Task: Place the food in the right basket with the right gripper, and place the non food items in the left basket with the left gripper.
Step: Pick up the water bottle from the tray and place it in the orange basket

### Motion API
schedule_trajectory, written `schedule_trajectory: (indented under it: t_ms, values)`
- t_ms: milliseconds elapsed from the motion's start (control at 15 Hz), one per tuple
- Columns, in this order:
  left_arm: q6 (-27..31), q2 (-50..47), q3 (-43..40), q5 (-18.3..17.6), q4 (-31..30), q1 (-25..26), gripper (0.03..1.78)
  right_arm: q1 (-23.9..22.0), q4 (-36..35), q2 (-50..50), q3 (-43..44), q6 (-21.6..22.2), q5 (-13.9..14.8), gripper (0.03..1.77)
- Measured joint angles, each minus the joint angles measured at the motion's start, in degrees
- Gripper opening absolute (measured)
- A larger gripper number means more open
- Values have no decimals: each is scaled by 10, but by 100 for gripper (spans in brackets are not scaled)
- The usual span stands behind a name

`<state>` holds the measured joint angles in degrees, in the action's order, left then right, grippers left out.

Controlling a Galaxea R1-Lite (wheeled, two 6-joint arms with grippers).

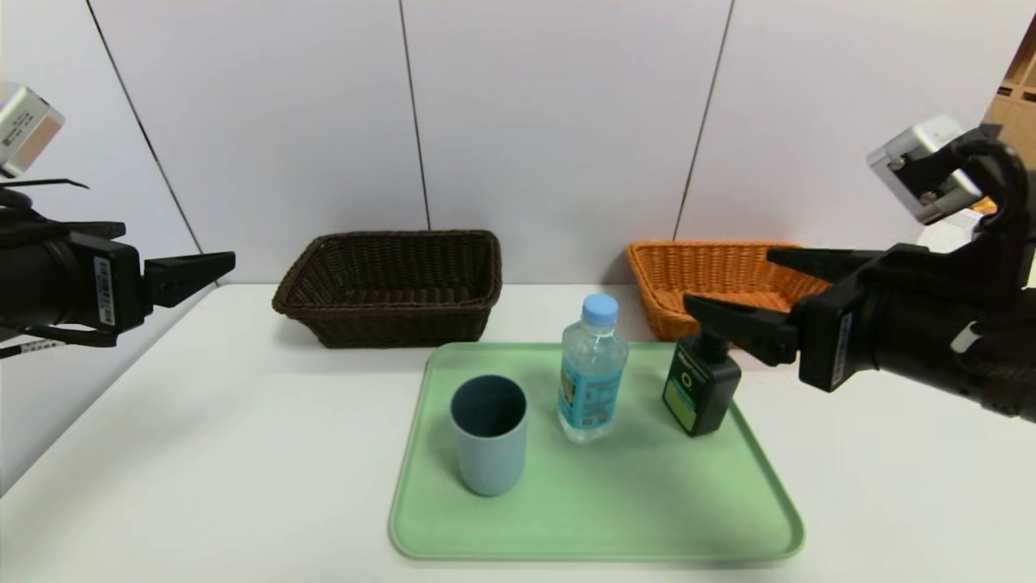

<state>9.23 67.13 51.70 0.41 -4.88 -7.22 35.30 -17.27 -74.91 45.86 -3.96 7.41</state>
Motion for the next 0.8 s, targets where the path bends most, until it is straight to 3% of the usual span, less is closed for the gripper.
schedule_trajectory:
  t_ms: [133,200,600,800]
  values:
    - [-3,1,-4,0,0,0,169,28,-26,-3,-40,1,56,171]
    - [-3,1,-6,0,0,0,169,34,-31,-2,-54,1,64,171]
    - [-4,0,-19,10,0,0,169,83,-42,-13,-102,50,74,171]
    - [-8,1,-31,11,0,0,169,86,-81,-46,-106,75,74,171]
